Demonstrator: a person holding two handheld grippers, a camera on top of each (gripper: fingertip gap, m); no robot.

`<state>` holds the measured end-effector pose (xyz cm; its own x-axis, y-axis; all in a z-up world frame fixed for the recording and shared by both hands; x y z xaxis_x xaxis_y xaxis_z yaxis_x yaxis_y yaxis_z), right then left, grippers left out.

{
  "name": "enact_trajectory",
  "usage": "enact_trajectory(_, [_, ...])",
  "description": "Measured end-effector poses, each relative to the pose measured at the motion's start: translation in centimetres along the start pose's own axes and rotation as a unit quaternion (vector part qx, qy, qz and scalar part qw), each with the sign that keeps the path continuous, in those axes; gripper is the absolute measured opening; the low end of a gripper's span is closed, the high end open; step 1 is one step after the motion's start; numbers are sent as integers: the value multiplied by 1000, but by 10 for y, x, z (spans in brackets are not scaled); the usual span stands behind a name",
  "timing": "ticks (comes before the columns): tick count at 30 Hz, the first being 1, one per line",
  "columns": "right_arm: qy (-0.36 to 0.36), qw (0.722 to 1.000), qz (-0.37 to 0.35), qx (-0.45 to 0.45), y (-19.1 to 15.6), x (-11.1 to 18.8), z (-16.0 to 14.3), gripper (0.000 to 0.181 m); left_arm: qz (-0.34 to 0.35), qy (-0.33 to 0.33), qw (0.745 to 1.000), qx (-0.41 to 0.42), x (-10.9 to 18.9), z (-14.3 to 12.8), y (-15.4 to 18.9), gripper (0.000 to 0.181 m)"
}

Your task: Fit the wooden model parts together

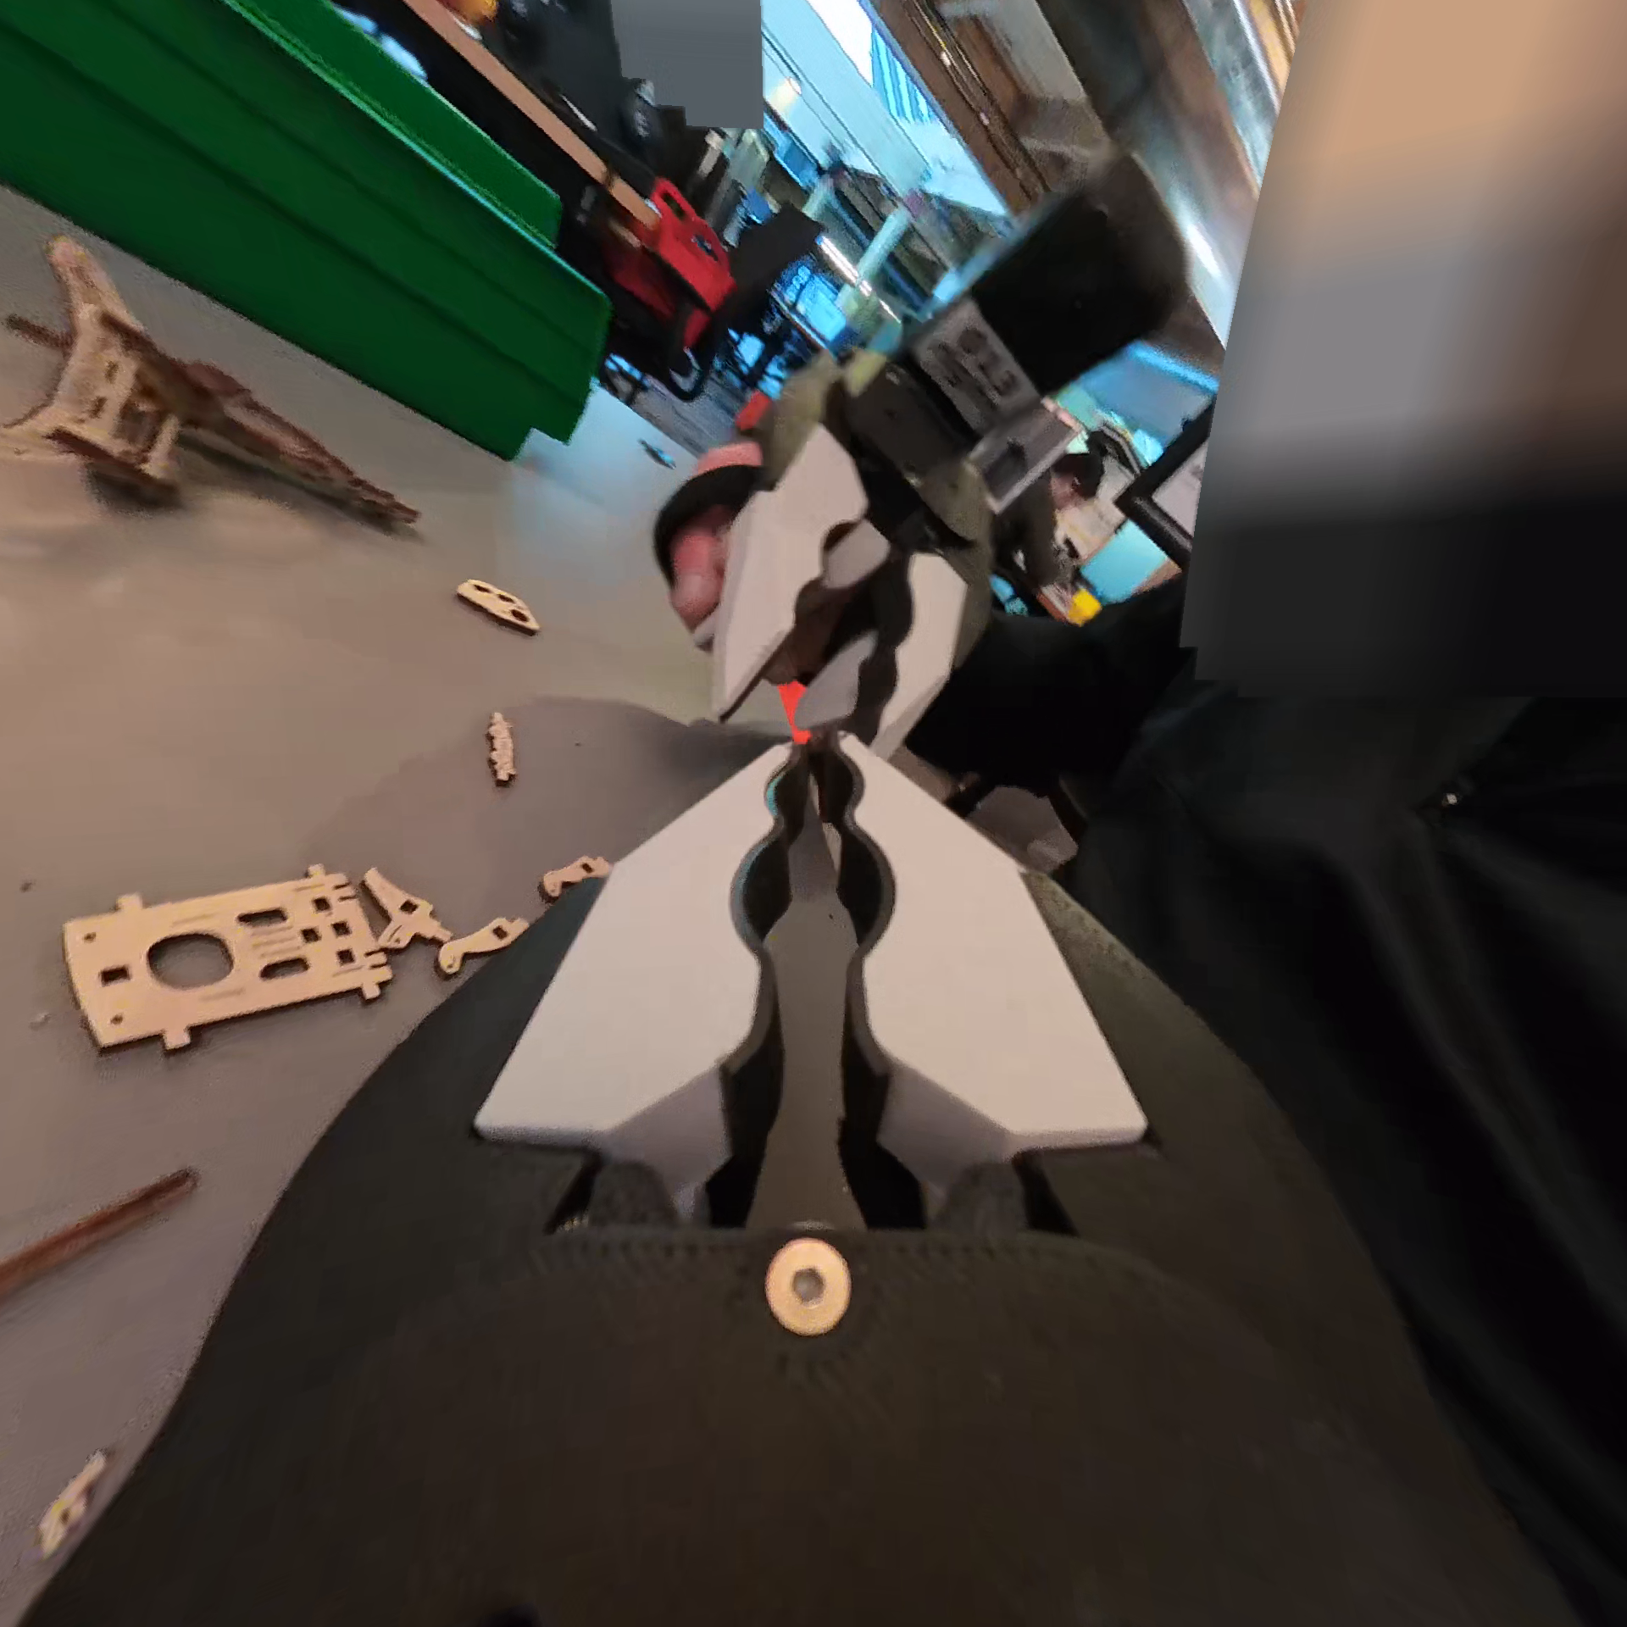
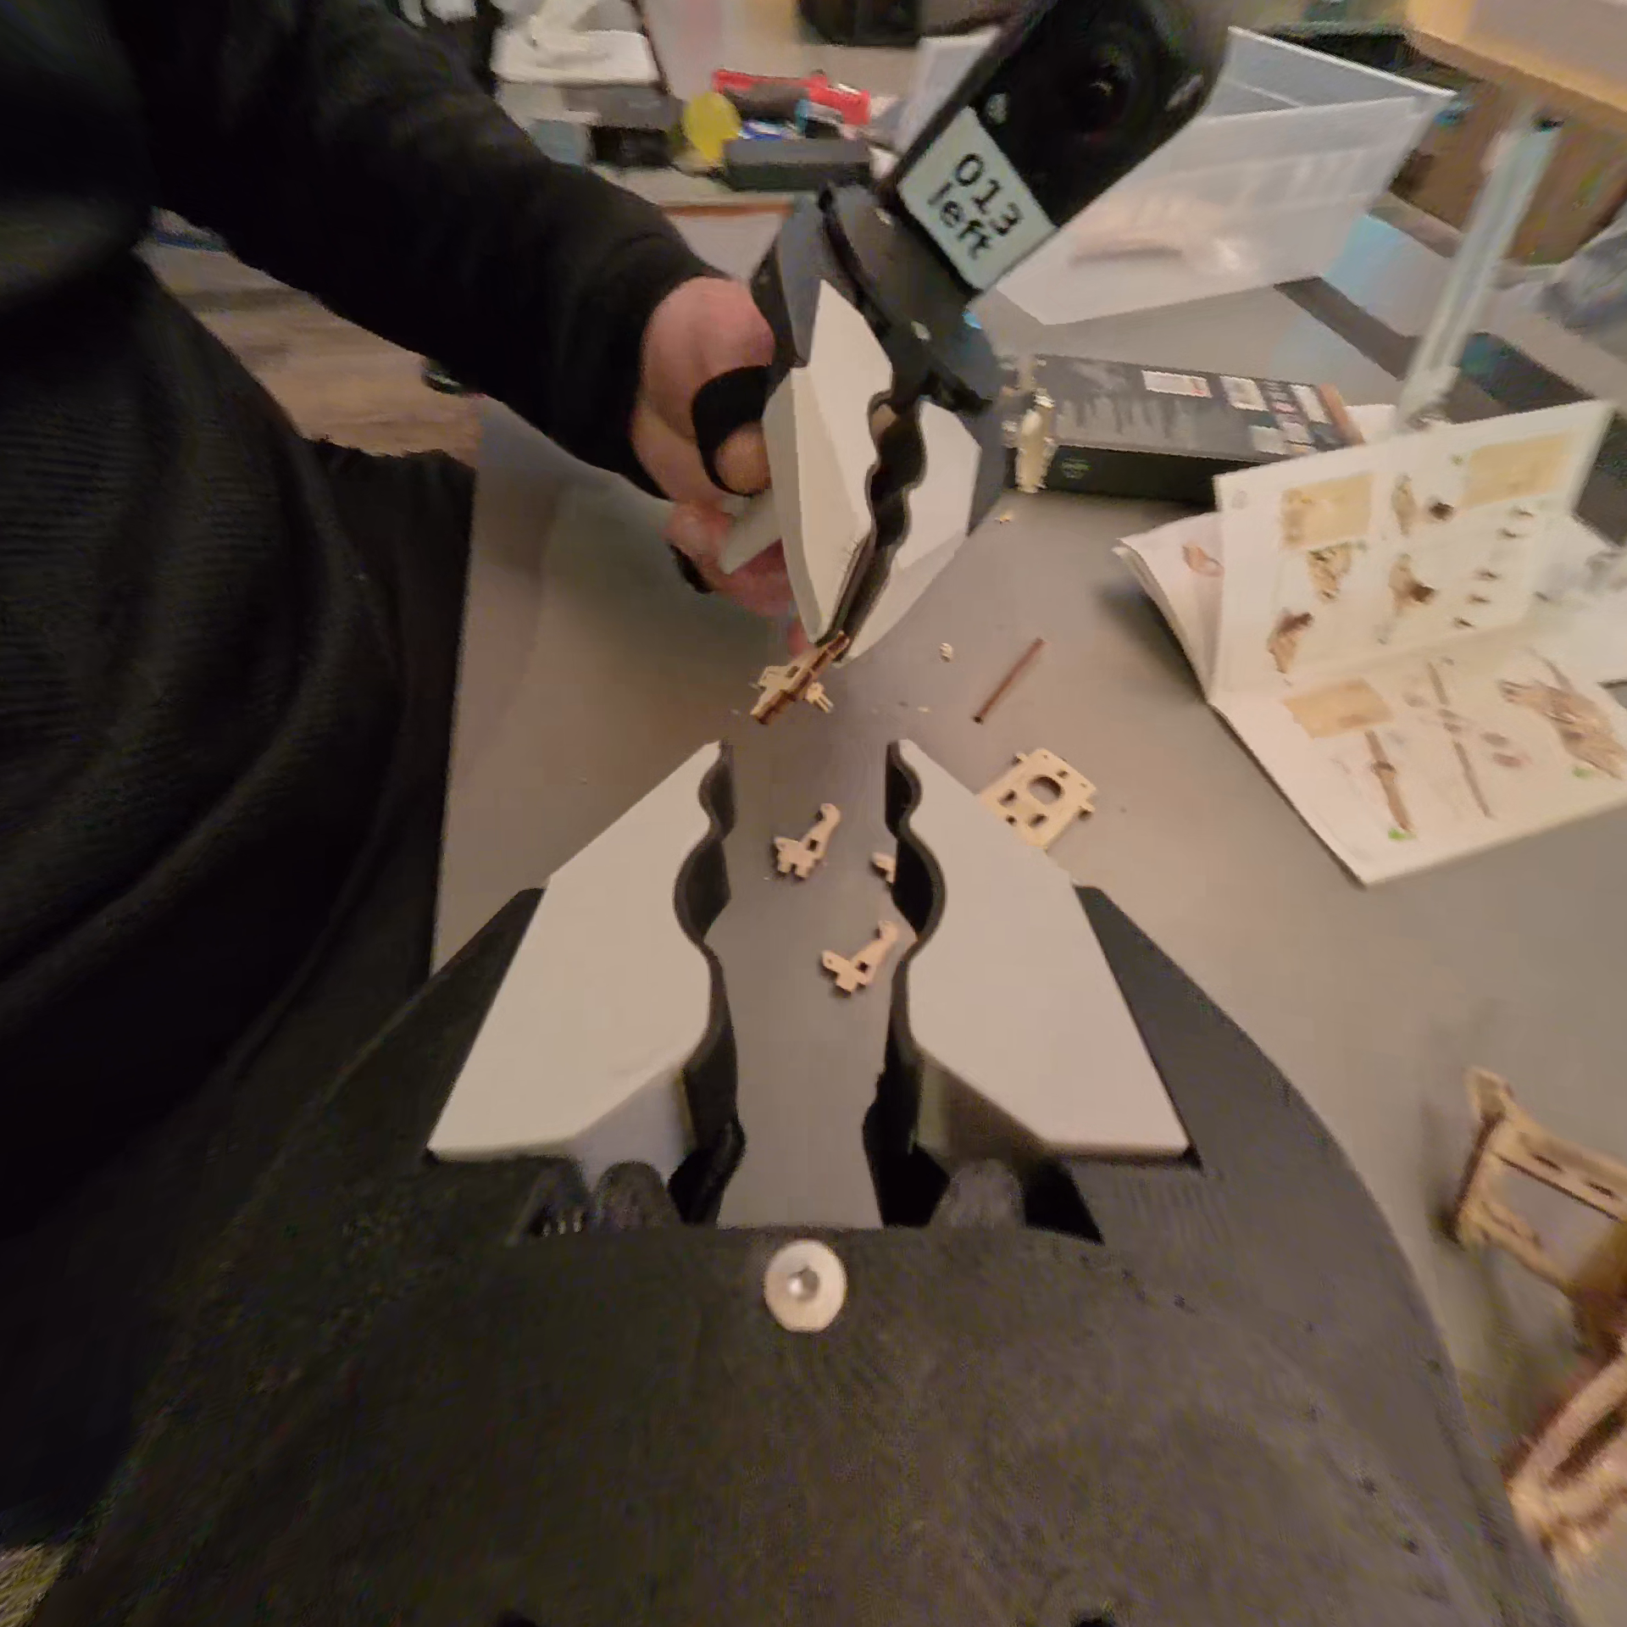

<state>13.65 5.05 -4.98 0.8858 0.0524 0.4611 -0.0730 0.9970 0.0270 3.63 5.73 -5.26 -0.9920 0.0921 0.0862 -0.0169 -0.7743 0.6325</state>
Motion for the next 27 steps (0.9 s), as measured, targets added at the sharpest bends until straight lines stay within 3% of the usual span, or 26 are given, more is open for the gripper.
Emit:
enact_trajectory(4, [-42, 993, -100, 48, -4, -4, 2, 32, 35, 38, 998, 35, 1, 3, -9, 1])
enact_trajectory(10, [-84, 973, -201, 74, 1, -11, 8, 15, 55, 58, 996, 46, -2, 8, -9, 1])
enact_trajectory(14, [-91, 967, -228, 72, 3, -9, 9, 22, 83, 60, 993, 57, -2, 6, -11, 1])
enact_trajectory(23, [-115, 962, -238, 63, 4, -22, 2, 15, 115, 76, 985, 105, -2, -5, -22, 1])
enact_trajectory(27, [-108, 970, -214, 26, 8, -26, -5, 14, 172, 62, 981, 69, 5, -7, -28, 6])
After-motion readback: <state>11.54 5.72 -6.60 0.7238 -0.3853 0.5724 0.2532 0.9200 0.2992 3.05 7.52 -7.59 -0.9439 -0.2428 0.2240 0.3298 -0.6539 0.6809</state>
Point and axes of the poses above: each gripper's, where its closed fingertips meet, x back along the fingers, z out of its top, y = z × x across the jaws, the point moved 5 cm from there along x, back along the fingers, and after that the axes turned 4 degrees about -y, right-handed, at the moved point
